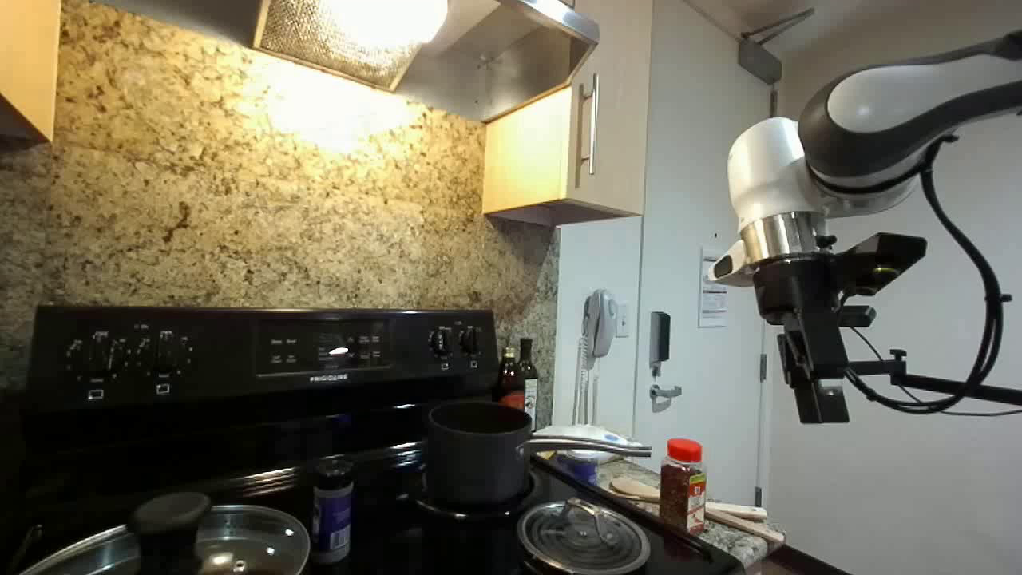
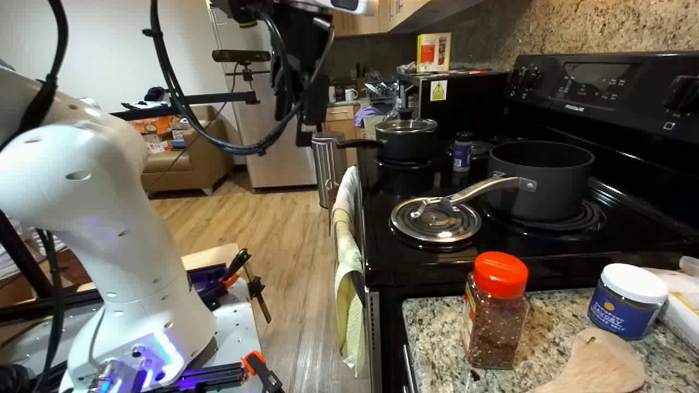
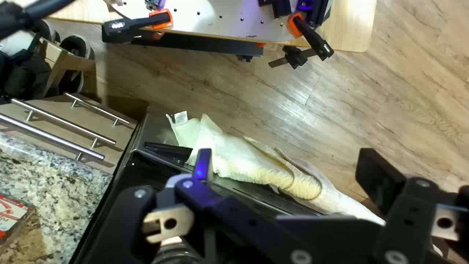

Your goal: Cover the grey pot with the pot on the stove

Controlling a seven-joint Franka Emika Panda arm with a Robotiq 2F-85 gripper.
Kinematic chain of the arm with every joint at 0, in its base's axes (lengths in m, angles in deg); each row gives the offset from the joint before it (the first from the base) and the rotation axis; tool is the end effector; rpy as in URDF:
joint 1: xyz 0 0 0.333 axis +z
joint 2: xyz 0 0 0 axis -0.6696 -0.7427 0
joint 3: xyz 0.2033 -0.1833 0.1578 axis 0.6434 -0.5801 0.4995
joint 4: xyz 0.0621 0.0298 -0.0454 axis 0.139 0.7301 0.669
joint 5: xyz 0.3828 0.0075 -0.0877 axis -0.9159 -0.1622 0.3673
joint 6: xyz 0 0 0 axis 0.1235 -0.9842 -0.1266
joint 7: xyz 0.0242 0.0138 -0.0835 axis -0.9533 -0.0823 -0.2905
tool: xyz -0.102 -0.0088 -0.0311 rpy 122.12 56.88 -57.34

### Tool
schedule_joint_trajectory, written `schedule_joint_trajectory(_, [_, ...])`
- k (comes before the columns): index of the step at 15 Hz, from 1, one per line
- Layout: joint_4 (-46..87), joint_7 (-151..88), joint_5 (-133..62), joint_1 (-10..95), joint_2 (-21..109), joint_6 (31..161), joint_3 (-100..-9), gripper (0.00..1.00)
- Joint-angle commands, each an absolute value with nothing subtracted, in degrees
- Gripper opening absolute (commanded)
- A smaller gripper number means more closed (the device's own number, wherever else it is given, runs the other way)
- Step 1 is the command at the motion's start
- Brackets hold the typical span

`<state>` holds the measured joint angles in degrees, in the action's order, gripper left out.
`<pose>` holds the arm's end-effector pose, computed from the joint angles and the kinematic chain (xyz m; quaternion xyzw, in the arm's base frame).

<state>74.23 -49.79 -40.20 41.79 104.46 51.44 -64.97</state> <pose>0.2886 -0.0787 0.4909 -0.9883 -0.0300 0.0834 0.1245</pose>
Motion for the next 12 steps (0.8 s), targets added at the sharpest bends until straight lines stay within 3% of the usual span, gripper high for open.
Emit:
schedule_joint_trajectory(1, [74.1, -50.7, -40.9, 40.3, 104.1, 51.3, -63.8, 1.00])
schedule_joint_trajectory(12, [66.2, -38.8, -44.6, 39.8, 88.1, 65.3, -60.4, 1.00])
